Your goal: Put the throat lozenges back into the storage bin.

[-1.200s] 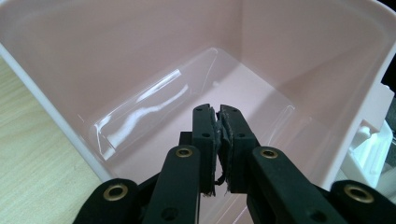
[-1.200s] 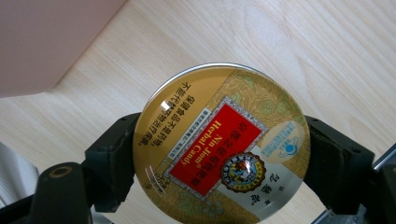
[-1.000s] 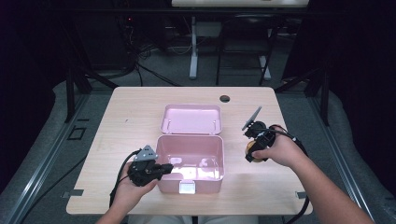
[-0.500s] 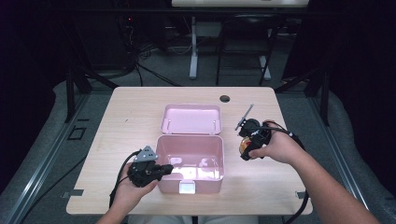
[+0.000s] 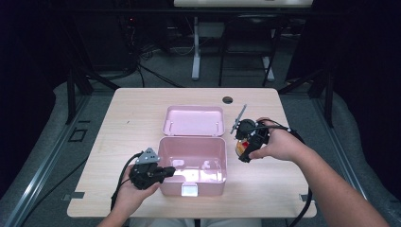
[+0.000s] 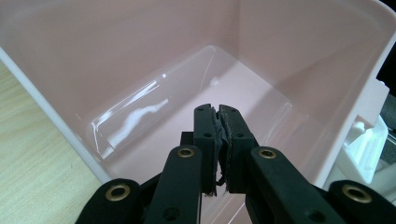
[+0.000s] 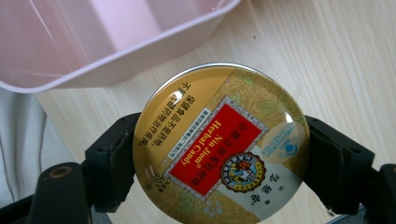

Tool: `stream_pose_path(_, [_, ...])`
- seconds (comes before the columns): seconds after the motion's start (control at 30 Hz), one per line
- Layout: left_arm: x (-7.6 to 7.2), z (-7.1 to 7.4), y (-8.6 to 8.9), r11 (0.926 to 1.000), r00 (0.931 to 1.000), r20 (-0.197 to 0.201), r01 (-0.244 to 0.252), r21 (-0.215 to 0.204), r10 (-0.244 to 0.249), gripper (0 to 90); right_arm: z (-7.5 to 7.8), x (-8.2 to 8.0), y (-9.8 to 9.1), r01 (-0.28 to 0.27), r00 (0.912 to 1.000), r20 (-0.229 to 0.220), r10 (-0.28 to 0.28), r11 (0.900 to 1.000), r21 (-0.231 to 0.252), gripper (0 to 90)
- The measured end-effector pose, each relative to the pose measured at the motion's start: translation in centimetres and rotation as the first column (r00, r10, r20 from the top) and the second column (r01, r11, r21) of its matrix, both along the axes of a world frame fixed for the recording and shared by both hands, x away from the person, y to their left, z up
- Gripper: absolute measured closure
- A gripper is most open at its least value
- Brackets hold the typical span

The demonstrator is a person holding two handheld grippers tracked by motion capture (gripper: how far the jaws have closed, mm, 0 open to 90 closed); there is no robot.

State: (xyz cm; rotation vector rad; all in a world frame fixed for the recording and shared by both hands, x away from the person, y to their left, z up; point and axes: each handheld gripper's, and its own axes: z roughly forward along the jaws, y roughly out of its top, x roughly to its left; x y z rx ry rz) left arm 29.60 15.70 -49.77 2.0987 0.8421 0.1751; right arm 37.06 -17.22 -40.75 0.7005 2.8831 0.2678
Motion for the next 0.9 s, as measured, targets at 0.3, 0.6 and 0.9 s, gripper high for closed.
stream_pose_path(0.3, [0.0, 0.0, 0.0, 1.0, 1.0, 0.001, 0.002, 0.0, -0.002, 86.3, 1.1, -0.2, 1.6, -0.11, 0.9939, 0.005, 0.11, 0.9933, -0.035, 19.9])
stream_pose_path(0.6, [0.0, 0.0, 0.0, 1.0, 1.0, 0.0, 0.001, 0.001, -0.001, 86.3, 1.9, -0.4, 3.3, -0.181, 0.9834, 0.0, 0.181, 0.982, -0.053, 19.9])
stream_pose_path(0.9, [0.0, 0.0, 0.0, 1.0, 1.0, 0.001, 0.003, 0.002, -0.003, 86.4, 1.5, -0.5, 5.2, -0.227, 0.974, -0.014, 0.226, 0.9722, -0.058, 19.9])
